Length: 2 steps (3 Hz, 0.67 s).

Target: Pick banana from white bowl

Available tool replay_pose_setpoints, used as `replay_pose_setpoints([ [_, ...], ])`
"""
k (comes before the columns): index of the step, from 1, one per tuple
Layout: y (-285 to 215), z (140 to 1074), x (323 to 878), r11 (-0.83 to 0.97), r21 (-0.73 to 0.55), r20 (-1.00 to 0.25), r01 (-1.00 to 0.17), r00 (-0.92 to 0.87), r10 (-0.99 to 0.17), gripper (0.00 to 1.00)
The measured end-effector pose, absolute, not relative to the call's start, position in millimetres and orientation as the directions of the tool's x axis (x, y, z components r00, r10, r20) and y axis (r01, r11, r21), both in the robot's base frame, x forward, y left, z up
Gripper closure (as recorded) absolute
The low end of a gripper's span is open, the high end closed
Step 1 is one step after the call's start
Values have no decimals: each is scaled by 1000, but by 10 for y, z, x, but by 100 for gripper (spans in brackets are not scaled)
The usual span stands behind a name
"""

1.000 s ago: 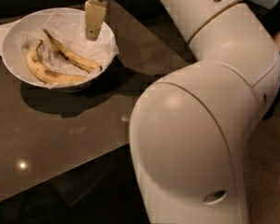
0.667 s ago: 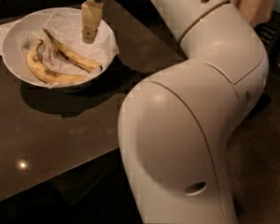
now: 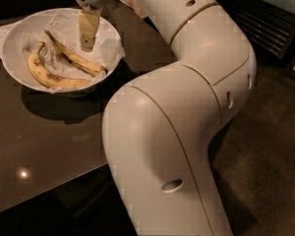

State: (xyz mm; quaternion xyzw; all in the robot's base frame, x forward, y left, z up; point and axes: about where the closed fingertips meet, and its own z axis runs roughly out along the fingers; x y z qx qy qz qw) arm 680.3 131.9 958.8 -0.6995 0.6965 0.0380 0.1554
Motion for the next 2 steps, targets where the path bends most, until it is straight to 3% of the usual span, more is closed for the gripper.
replay_pose_setpoints([
  [2,1533,9376,6862,-2,-135,-248,-991,36,-968,25],
])
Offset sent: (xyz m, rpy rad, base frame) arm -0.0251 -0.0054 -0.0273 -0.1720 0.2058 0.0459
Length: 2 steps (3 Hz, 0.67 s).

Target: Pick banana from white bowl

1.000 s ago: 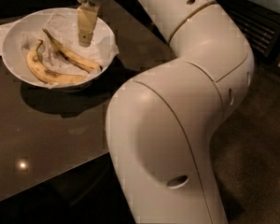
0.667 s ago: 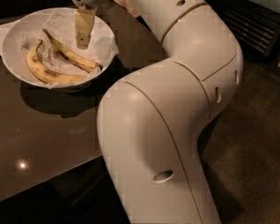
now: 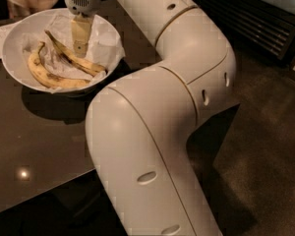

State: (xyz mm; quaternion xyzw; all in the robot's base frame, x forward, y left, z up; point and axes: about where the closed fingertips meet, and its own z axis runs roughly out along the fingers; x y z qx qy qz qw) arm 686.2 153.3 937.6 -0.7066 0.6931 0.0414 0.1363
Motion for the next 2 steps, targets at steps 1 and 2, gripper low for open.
replay_pose_setpoints([
  [1,1656,9272,6850,-19,-114,-241,-993,47,-969,26],
  [2,1742,9165,6833,-24,-86,-238,-996,44,-970,28],
])
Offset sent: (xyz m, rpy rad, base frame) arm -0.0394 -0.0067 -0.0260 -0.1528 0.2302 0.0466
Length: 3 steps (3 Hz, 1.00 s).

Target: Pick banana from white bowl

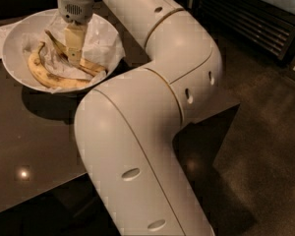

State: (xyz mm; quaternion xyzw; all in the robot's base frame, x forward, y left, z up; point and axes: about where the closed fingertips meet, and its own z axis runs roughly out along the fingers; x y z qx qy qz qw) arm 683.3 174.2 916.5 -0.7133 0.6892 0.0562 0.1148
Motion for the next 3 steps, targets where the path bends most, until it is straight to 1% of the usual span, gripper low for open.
replay_pose_setpoints([
  [1,1785,9074,6815,-24,-62,-234,-998,38,-971,29],
  [3,1806,8948,6828,-10,-32,-222,-999,17,-975,34],
])
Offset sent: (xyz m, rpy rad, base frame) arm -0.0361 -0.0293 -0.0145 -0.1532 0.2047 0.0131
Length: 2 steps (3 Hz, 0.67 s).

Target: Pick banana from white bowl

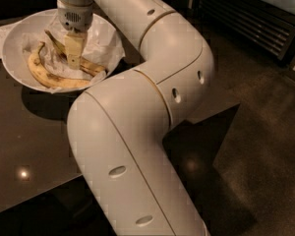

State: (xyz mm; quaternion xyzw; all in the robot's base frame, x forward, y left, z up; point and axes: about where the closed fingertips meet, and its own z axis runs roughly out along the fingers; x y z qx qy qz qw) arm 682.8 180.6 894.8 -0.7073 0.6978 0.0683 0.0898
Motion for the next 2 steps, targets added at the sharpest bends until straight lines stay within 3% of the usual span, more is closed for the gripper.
replay_pose_setpoints([
  [2,1839,8840,6889,7,-20,-201,-1000,-3,-980,34],
])
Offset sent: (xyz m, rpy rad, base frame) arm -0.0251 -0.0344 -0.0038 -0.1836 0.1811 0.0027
